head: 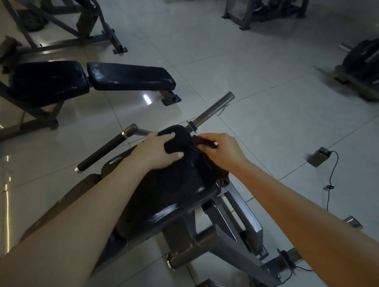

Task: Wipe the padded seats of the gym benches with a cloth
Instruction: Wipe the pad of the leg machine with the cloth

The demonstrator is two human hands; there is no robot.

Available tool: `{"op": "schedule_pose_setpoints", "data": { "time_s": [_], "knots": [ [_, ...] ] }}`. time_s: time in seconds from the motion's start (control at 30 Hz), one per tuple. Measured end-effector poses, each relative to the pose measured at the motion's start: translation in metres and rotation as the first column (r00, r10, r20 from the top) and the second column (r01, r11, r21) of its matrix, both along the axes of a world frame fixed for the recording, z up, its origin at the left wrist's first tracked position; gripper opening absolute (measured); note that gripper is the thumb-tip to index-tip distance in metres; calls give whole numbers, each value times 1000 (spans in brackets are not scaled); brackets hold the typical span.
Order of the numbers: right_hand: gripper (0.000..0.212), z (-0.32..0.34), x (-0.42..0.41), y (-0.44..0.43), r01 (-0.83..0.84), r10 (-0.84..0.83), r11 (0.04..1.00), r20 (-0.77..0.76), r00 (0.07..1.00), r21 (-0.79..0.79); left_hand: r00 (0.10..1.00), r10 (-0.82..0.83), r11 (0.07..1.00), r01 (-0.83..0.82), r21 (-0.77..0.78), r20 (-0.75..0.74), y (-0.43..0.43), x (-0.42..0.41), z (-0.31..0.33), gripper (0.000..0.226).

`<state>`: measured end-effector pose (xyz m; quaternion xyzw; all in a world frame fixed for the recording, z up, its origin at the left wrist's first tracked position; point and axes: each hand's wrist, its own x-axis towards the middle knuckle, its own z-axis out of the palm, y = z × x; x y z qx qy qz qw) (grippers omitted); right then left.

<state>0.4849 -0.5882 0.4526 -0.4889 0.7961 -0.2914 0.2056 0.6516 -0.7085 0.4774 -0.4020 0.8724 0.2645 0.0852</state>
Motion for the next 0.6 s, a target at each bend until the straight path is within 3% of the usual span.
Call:
{"op": "schedule_pose_setpoints", "data": {
  "time_s": [0.17,0.33,0.47,0.6],
  "knots": [
    [28,5,4,34,-66,64,998,112,992,15,994,-33,998,38,-43,105,4,-11,-2,81],
    [26,-6,18,28,153,-116,987,406,907,-58,991,-17,997,27,-76,134,5,-17,-7,84],
    [17,-17,16,22,206,-173,978,388,905,-45,989,-17,997,28,-78,145,7,-16,-10,83],
    [32,-5,3,24,182,-153,983,510,846,-7,989,-17,996,30,-87,144,8,-14,-10,81]
  ]
}}
